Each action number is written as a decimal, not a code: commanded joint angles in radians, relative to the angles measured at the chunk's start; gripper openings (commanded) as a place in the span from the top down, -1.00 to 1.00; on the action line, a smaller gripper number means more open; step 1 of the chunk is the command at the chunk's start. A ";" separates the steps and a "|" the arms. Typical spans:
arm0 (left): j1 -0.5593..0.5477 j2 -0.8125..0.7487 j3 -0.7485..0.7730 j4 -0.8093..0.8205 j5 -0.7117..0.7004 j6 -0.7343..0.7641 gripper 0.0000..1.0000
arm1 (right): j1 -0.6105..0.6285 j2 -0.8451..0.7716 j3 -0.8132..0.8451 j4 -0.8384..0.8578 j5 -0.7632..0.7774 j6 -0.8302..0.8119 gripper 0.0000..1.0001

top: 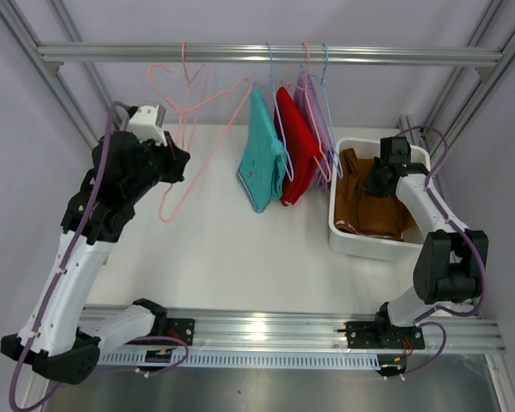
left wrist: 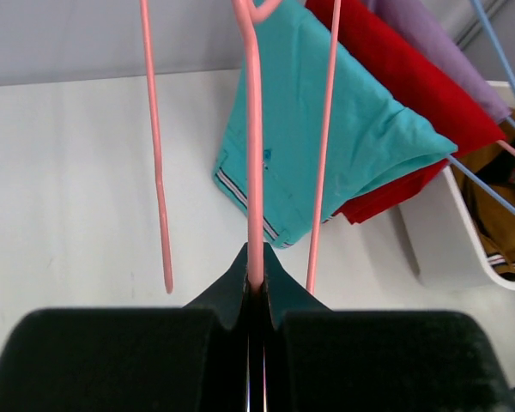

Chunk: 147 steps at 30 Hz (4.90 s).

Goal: Remove the trousers from the hanger
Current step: Place the hanger at the clothesline, then pick up the hanger from the clothesline.

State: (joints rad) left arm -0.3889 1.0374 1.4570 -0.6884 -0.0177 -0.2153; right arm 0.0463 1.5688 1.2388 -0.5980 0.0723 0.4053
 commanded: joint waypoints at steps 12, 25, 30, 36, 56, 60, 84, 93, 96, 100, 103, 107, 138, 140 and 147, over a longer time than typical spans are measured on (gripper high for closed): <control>-0.106 0.202 0.268 -0.088 -0.304 0.169 0.99 | 0.000 -0.023 -0.019 0.098 -0.051 -0.011 1.00; -0.151 0.427 0.486 -0.106 -0.488 0.254 0.99 | 0.001 -0.006 -0.056 0.156 -0.104 -0.011 1.00; -0.151 0.501 0.594 -0.120 -0.501 0.278 0.99 | 0.000 -0.012 -0.062 0.165 -0.114 -0.016 1.00; -0.150 0.610 0.712 -0.146 -0.515 0.297 0.99 | 0.000 -0.001 -0.073 0.175 -0.120 -0.017 1.00; -0.093 0.676 0.629 -0.155 -0.551 0.241 0.99 | 0.018 -0.007 -0.091 0.185 -0.137 -0.026 1.00; -0.093 0.636 0.553 -0.138 -0.565 0.238 0.99 | 0.023 -0.016 -0.093 0.184 -0.137 -0.028 1.00; -0.091 0.500 0.419 -0.149 -0.551 0.165 0.10 | 0.050 -0.036 -0.102 0.184 -0.147 -0.045 0.95; -0.172 0.440 0.496 -0.218 -0.564 0.171 -0.18 | 0.069 -0.042 -0.098 0.165 -0.149 -0.045 0.90; -0.208 0.428 0.546 -0.247 -0.565 0.169 -0.24 | 0.075 -0.046 -0.096 0.158 -0.147 -0.046 0.89; -0.232 0.379 0.562 -0.246 -0.603 0.189 -0.41 | 0.083 -0.061 -0.087 0.147 -0.146 -0.049 0.88; -0.232 0.360 0.525 -0.212 -0.652 0.214 -0.50 | 0.087 -0.069 -0.081 0.136 -0.146 -0.051 0.86; -0.228 0.339 0.425 -0.137 -0.679 0.280 -0.67 | 0.087 -0.073 -0.076 0.132 -0.160 -0.056 0.78; -0.166 0.044 0.016 0.334 0.107 -0.143 -0.90 | 0.155 -0.105 -0.098 0.104 -0.183 -0.069 -0.04; -0.166 0.062 0.011 0.383 0.156 -0.186 -0.90 | 0.159 -0.108 -0.099 0.096 -0.186 -0.071 -0.05; -0.166 0.242 0.123 0.463 0.278 -0.302 -0.91 | 0.156 -0.138 -0.102 0.058 -0.123 -0.077 -0.10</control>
State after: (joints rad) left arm -0.5598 1.2221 1.5043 -0.3180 0.1654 -0.4316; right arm 0.1864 1.4750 1.1427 -0.4931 -0.0509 0.3382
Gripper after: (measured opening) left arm 0.953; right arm 0.542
